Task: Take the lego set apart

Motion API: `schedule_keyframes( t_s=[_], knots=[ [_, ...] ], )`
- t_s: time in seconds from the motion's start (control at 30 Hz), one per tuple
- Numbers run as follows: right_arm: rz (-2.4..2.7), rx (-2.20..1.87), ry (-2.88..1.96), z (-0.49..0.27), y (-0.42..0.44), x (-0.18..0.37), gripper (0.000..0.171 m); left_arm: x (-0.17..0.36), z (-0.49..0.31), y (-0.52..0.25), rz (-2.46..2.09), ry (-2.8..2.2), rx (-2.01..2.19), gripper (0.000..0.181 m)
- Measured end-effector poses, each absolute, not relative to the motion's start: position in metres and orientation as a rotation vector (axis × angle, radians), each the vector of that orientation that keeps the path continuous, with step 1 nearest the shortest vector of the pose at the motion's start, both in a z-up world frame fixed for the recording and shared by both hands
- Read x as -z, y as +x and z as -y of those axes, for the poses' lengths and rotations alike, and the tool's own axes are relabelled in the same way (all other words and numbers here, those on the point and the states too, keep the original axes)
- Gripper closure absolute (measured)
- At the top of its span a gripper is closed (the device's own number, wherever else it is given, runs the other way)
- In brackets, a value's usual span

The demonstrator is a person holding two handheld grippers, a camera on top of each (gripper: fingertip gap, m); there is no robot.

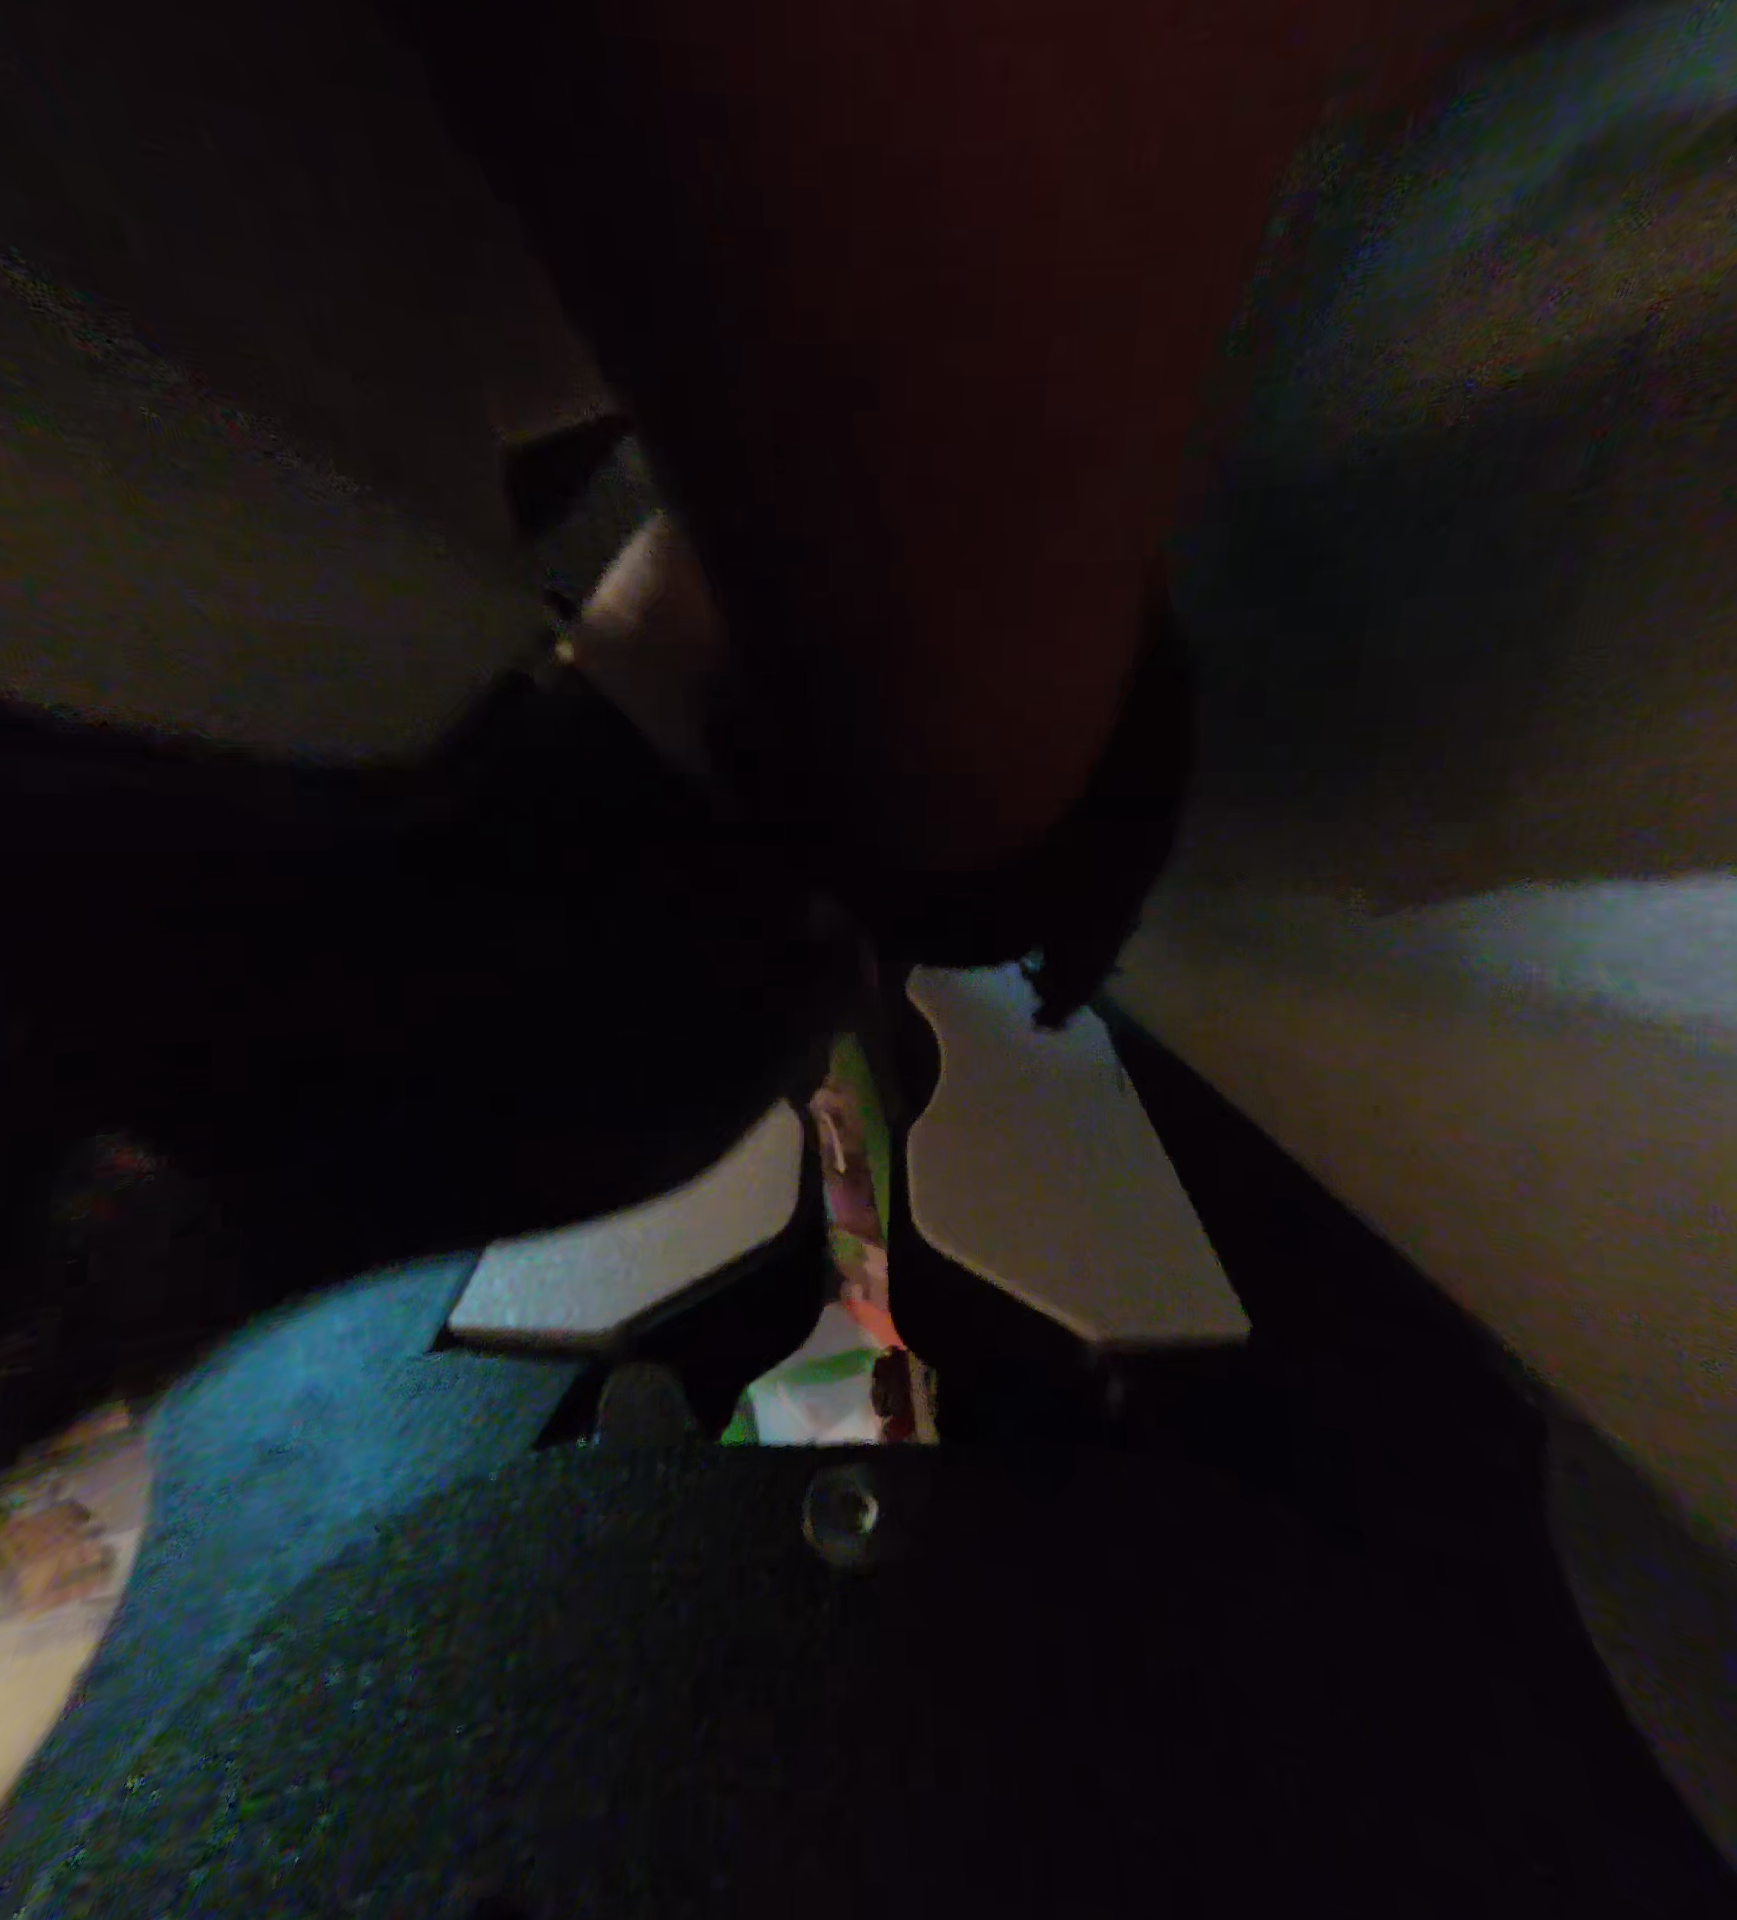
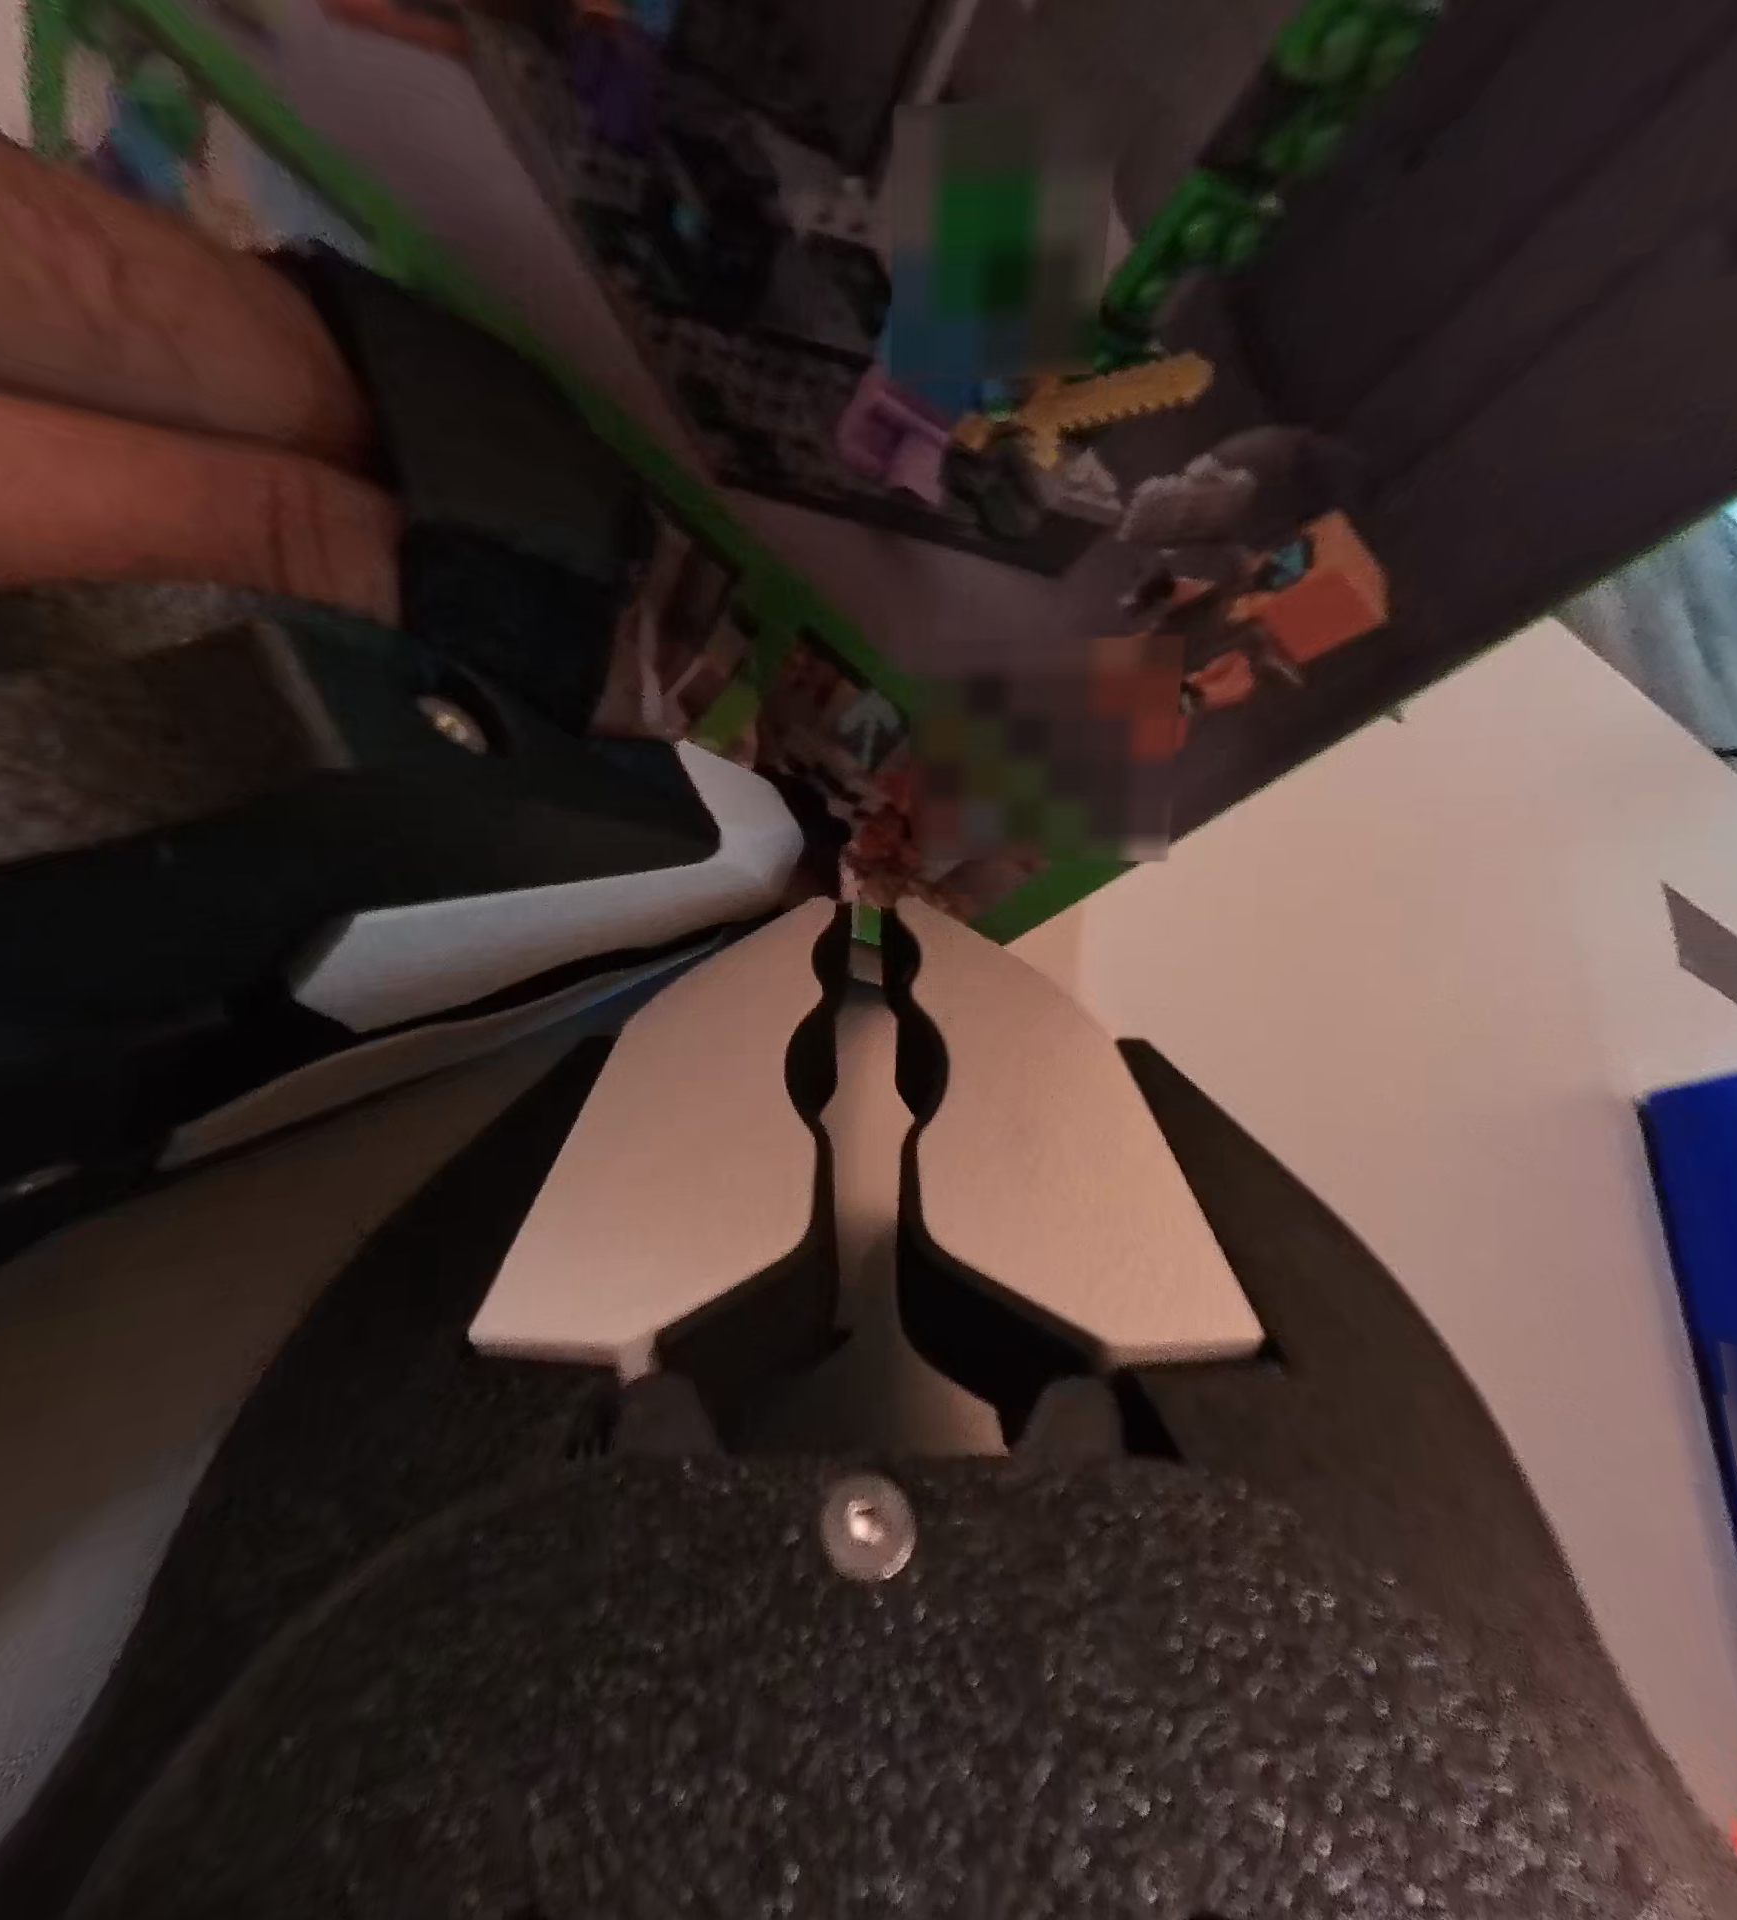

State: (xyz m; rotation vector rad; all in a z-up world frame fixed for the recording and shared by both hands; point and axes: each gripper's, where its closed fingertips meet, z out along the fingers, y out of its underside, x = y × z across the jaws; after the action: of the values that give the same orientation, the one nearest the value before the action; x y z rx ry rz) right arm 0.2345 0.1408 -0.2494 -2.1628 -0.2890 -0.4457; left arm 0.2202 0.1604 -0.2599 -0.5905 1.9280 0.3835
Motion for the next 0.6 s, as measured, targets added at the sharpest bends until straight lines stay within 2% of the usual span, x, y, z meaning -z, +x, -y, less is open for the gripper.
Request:
schedule_keyframes(
  t_s=[0.03, 0.07, 0.13, 0.3, 0.6],
  knots=[
    [0.302, 0.386, -2.194, -0.141, 0.232, 0.251, 0.168, 0.261, -0.161, 0.219, -1.936, -0.61, -0.363, 0.178],
    [0.3, 0.329, -2.228, -0.142, 0.233, 0.252, 0.167, 0.261, -0.162, 0.217, -1.939, -0.633, -0.34, 0.177],
    [0.289, 0.26, -2.287, -0.143, 0.237, 0.253, 0.155, 0.262, -0.163, 0.217, -1.943, -0.665, -0.302, 0.177],
    [0.367, 0.276, -2.316, -0.151, 0.236, 0.258, 0.165, 0.263, -0.164, 0.216, -1.949, -0.685, -0.284, 0.18],
    [0.546, 0.447, -2.199, -0.16, 0.238, 0.254, 0.171, 0.263, -0.168, 0.216, -1.931, -0.729, -0.25, 0.178]
  ],
)
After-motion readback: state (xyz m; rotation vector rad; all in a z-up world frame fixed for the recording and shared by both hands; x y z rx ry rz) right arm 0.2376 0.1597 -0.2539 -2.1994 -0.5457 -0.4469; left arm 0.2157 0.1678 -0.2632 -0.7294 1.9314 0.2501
